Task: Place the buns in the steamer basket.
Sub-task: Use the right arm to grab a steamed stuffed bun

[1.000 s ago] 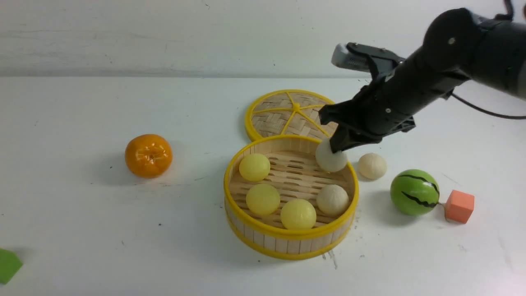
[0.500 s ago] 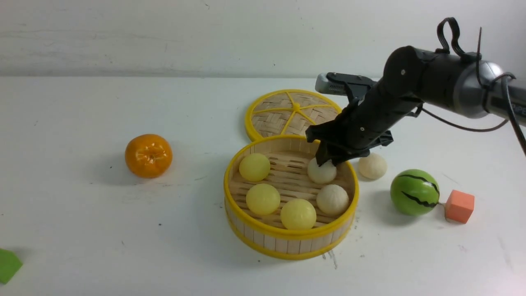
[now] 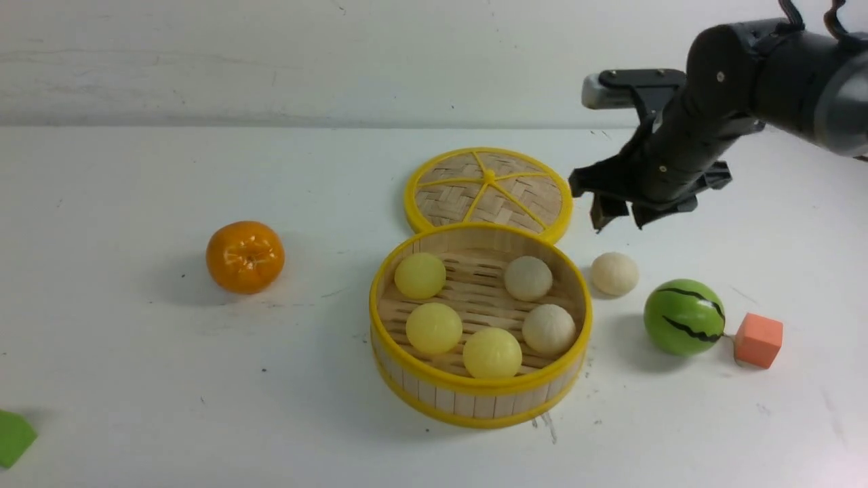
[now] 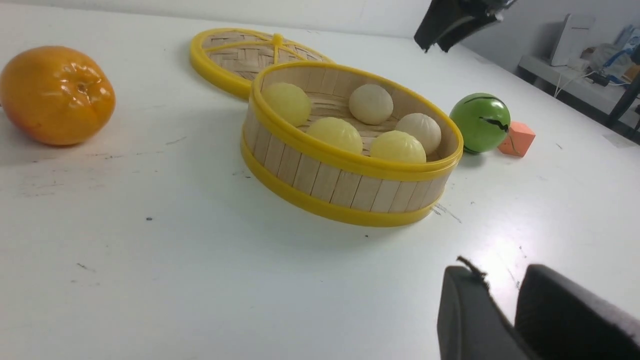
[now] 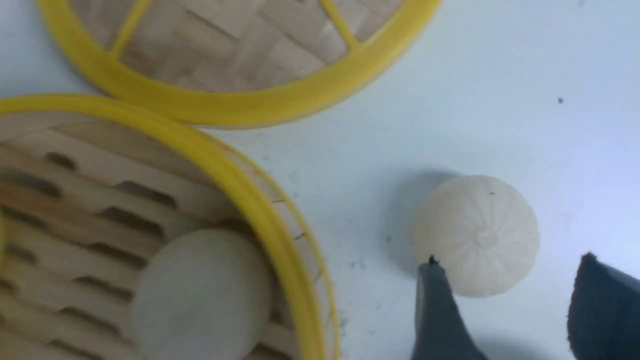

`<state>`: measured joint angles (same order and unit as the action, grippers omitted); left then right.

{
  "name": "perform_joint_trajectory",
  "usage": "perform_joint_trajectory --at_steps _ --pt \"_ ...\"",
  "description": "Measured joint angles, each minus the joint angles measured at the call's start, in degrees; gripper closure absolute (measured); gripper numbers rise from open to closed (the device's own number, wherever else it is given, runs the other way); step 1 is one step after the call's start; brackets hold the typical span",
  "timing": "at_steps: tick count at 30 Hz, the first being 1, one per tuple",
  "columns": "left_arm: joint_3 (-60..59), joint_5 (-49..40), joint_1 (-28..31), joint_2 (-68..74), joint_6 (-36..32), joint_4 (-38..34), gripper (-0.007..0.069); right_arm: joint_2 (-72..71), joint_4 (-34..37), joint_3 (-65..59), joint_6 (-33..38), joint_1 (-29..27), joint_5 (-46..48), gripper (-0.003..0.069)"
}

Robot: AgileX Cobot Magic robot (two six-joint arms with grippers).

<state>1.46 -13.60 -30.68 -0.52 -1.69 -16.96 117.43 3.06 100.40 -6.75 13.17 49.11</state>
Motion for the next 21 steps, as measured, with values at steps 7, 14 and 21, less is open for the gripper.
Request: perform_joint_trajectory --at_steps 7,14,21 --pt "0.0 0.0 0.0 0.0 0.0 0.0 0.047 5.15 3.41 -0.13 -0.1 -2.91 -1.24 0.0408" --pt "0.0 0.0 0.0 0.0 0.0 0.0 0.0461 5.54 7.43 0.0 2.01 -3.92 -2.41 0.0414" --pt "0.0 0.0 0.0 0.0 0.0 0.0 0.0459 5.66 8.24 0.31 2.47 -3.95 -4.19 0.0415"
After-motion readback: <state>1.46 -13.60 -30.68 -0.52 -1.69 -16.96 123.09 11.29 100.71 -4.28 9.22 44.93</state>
